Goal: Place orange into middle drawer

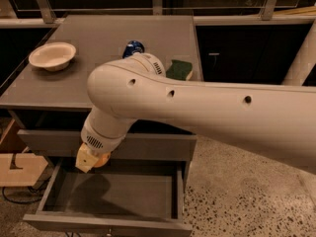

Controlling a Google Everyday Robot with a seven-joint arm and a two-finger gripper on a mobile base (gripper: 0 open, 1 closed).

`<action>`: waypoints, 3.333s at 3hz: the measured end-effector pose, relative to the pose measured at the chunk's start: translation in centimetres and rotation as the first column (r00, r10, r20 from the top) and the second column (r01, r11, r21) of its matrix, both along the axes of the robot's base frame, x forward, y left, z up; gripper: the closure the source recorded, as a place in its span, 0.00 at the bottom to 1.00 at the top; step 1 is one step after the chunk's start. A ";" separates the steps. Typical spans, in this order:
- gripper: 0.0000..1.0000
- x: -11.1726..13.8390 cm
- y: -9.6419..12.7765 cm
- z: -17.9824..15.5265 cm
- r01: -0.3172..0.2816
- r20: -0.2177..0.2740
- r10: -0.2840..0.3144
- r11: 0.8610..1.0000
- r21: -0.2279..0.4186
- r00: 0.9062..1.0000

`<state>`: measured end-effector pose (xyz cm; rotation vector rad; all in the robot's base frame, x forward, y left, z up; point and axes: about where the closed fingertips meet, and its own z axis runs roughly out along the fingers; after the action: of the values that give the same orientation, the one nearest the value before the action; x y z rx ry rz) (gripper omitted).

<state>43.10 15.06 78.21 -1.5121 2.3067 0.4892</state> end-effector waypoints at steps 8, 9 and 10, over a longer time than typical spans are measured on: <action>1.00 3.1 1.1 -8.9 0.220 -0.003 -0.220 0.975 -0.017 0.975; 1.00 3.6 1.1 -11.9 0.246 -0.046 -0.248 0.969 -0.036 0.968; 1.00 3.6 1.1 -11.9 0.246 -0.047 -0.248 0.969 -0.036 0.968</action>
Offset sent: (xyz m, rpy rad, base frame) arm 0.0013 0.0233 -0.0643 -0.0447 0.1221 -0.0365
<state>46.66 16.18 66.34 -1.2131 2.5074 0.4310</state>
